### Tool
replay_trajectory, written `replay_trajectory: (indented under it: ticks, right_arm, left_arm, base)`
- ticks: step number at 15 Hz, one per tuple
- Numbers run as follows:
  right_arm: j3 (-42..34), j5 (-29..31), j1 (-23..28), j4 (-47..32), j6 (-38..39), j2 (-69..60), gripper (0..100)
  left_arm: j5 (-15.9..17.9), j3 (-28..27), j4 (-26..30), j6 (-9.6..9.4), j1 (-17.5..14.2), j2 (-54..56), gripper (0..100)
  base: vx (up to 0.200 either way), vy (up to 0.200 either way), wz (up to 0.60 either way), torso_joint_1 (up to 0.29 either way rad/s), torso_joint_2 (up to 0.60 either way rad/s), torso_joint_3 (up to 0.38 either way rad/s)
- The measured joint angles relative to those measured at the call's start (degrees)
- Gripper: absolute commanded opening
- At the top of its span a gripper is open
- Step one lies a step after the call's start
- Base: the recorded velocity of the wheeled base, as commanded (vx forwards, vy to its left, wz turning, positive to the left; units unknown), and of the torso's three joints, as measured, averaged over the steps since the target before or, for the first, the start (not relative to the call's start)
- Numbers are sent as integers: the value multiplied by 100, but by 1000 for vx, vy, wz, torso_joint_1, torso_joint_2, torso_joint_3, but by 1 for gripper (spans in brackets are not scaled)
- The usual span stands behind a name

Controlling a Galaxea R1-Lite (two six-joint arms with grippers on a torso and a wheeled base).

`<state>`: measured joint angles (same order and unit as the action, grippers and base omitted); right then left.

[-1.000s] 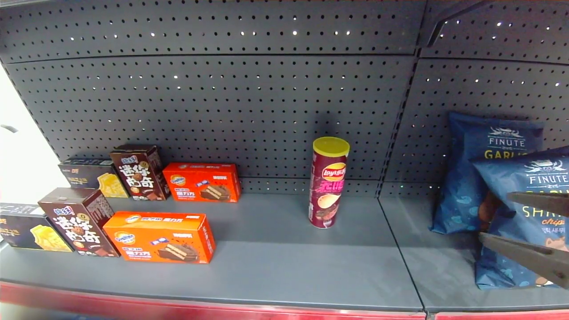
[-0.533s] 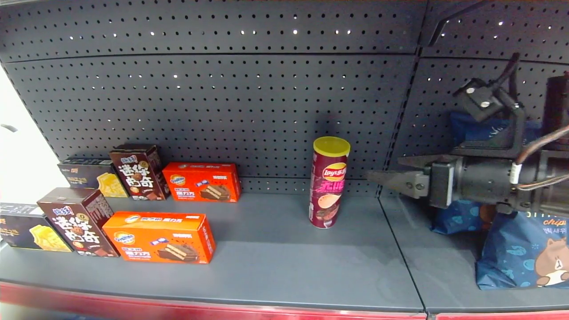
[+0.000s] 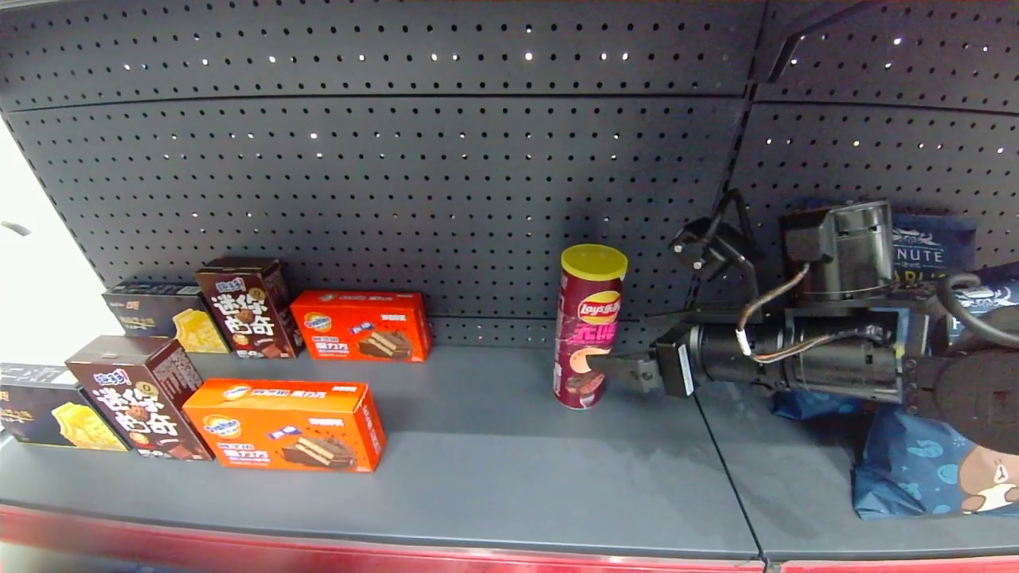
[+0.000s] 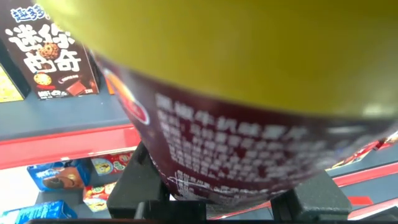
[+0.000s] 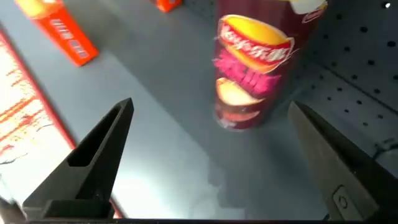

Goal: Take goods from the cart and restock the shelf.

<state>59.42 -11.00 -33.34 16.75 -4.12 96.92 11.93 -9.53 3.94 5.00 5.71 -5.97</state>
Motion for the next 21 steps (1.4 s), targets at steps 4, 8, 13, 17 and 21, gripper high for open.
replay_trajectory:
  ticks: [4,8,13,17,21]
  right_arm:
    - [389,0,140,163,-9,619,100]
    - [668,-6,193,172,-9,1124,100]
    - [795,5,256,492,-52,1574,100]
    - [1225,16,254,547,-52,1887,100]
    - [1300,-2,252,649,-187,2037,0]
  left_arm:
    - [-4,-13,-4,0,0,7,0]
    - [0,6,0,0,0,9,0]
    - [2,78,-2,-10,0,9,0]
    - [-4,94,0,-11,0,9,0]
    - [0,182,-4,-18,0,9,0]
  base:
    - [0,0,0,0,0,0]
    - [0,0,0,0,0,0]
    - [0,0,0,0,0,0]
    - [0,0,0,0,0,0]
    - [0,0,0,0,0,0]
